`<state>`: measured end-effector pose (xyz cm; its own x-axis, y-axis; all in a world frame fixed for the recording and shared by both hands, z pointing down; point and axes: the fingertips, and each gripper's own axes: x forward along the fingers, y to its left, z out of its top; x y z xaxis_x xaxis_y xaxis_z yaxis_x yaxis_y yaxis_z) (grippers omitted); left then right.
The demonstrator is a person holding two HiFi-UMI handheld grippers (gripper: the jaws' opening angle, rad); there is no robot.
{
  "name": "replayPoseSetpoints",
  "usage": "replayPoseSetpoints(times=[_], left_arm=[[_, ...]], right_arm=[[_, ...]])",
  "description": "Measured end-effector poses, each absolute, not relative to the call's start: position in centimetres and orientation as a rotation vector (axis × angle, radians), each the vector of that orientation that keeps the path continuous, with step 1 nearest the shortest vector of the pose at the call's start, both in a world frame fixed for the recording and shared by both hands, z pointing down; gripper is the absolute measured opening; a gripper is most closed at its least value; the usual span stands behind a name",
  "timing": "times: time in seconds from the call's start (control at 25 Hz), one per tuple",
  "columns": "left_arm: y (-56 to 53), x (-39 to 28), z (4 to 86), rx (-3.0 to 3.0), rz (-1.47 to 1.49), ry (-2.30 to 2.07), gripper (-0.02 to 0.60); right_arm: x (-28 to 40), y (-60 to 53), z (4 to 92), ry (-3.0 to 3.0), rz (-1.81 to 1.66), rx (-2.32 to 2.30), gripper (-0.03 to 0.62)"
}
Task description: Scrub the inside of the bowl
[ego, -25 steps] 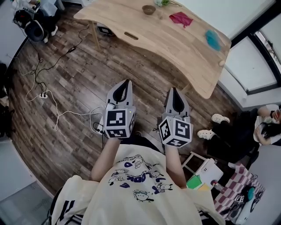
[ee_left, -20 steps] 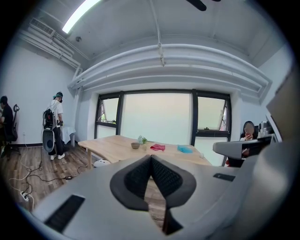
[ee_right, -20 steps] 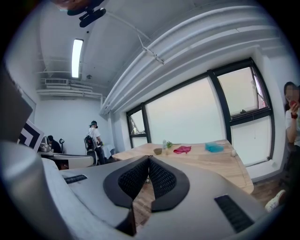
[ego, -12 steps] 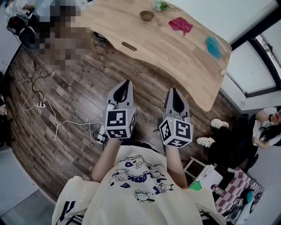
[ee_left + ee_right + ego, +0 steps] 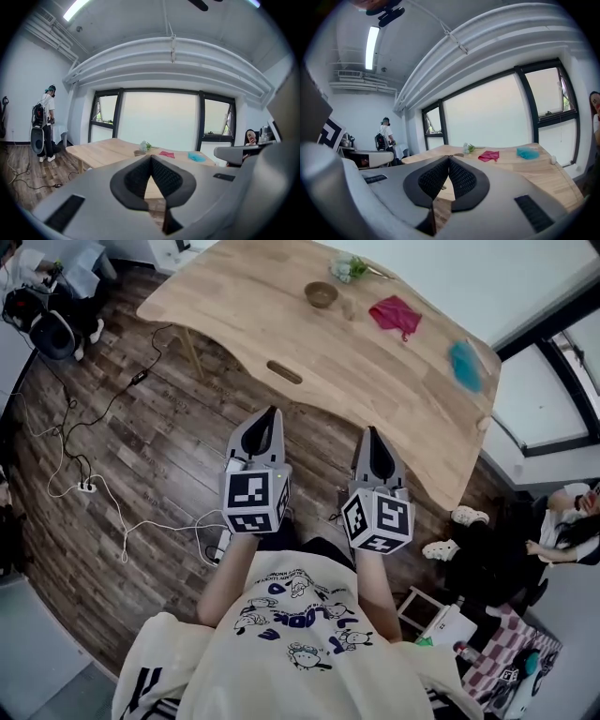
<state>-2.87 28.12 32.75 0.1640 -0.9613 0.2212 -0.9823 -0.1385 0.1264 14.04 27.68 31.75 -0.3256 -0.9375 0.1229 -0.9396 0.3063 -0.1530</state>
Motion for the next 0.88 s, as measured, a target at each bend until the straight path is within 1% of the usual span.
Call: replayPoseSetpoints(times=[0.28,0.88], left_arm=[[25.6,-5.7,34.3,2.16,0.139,-1.879,0.026],[18.8,-9.0,36.4,2.072,0.165,-1.905,0.026]], right_arm=[[11.8,24.6,33.0,-2.508,0.333,1.803,-0.003],[10.0,16.3,34.6,-2.494,0.381,1.768,-0.003]])
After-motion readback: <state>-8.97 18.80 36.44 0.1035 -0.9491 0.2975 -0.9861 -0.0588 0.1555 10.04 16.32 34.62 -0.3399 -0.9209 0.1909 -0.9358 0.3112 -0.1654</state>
